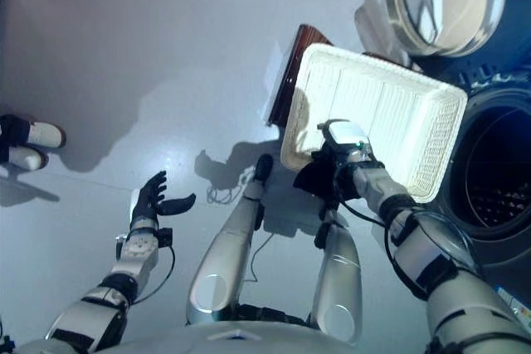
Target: Pick up the clothes and place them into the washing machine
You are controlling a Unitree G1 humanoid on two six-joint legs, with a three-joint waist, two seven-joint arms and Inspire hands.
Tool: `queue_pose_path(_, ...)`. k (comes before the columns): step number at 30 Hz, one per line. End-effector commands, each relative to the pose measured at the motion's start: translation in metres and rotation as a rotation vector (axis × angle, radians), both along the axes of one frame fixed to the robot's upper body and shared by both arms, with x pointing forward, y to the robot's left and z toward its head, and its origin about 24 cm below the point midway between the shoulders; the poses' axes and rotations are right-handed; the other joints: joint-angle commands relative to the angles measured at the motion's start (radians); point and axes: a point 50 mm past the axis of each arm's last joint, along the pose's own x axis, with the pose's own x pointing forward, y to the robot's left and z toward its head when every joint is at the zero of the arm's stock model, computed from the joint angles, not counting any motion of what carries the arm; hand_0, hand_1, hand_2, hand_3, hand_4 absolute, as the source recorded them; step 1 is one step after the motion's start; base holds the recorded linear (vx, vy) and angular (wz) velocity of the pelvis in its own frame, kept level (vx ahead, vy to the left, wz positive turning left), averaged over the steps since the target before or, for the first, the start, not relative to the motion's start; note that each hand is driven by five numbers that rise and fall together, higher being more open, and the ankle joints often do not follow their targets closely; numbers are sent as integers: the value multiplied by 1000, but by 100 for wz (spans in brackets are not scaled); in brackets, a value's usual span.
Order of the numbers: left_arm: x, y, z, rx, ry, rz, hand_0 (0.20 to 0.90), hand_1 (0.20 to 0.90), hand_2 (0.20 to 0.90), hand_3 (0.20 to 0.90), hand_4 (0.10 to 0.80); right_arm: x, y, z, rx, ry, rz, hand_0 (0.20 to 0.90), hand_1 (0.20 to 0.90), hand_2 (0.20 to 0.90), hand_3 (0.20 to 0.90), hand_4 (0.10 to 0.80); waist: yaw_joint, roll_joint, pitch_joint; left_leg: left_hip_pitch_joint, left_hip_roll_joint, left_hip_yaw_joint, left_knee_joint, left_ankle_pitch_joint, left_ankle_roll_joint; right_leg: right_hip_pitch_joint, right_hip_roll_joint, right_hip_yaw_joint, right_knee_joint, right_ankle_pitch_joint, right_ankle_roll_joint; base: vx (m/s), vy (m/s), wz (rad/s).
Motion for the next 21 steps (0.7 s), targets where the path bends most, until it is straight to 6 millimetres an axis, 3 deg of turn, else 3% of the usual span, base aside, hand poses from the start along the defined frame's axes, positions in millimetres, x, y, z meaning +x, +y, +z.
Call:
queue_pose_path(1,-11,14,0,37,-12,57,900,900,900,900,800,3,-22,6,1,-21,-104,900,900,900,900,800,10,36,-25,-94,-57,55,-35,19,0,-61,31,23,77,-39,-60,-3,20,15)
queue_pose_path(9,-9,5,-2,26,-7,44,900,900,900,900,800,-2,-15,-8,-34,44,-91,900,900,900,900,800,9,38,-17,-68,-64,56,-51,18,0,-40,26,37,68,-48,-59,11,1,4)
queue_pose_path(10,-9,7,-2,29,-7,51,900,900,900,900,800,-2,-14,-10,-43,46,-85,538,538,538,538,558,9,35,-17,-63,-65,56,-51,16,1,-35,27,39,66,-48,-59,0,0,0)
queue_pose_path(11,-8,7,-1,32,-11,52,900,900,900,900,800,-3,-13,-11,-42,47,-82,333,333,333,333,422,9,34,-17,-61,-64,58,-51,15,3,-32,28,41,63,-45,-59,-11,13,-3)
queue_pose_path(12,-8,7,0,36,-12,52,900,900,900,900,800,-4,-15,-13,-40,56,-88,300,300,300,300,400,6,33,-15,-58,-64,59,-51,14,4,-27,27,42,60,-44,-59,-15,1,-5)
queue_pose_path(21,-7,4,-3,36,4,38,900,900,900,900,800,0,-31,-2,-40,28,-170,300,300,300,300,400,4,38,-20,-25,-59,57,-71,41,14,6,32,41,24,-5,-62,-39,5,-2)
